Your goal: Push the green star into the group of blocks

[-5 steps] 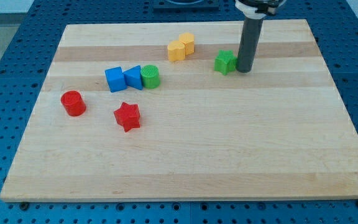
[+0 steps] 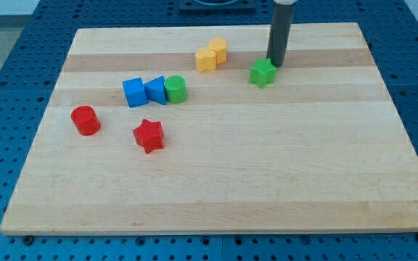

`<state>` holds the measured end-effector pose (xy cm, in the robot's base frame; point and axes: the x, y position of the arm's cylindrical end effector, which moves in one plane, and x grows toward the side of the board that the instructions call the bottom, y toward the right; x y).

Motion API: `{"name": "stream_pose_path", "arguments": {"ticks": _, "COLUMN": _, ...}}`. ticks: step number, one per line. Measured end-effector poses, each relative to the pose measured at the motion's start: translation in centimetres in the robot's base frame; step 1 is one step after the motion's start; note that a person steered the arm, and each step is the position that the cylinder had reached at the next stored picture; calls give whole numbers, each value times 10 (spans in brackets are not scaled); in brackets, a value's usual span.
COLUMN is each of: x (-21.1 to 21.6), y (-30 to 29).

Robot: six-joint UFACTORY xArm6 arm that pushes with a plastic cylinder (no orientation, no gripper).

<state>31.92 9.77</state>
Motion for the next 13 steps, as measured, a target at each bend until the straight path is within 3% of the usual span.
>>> {"name": "stream_pose_path", "arguments": {"ticks": 3, "x": 25, "y": -55}}
{"name": "stream_pose_path", "arguments": {"ticks": 4, "x": 13, "y": -3}}
{"name": "stream_pose_path", "arguments": {"ticks": 5, "x": 11, "y": 1}}
{"name": "stream_pose_path", "arguments": {"ticks": 6, "x": 61, "y": 4}}
{"name": "stream_pose_path", "arguments": {"ticks": 13, "x": 61, "y": -68}}
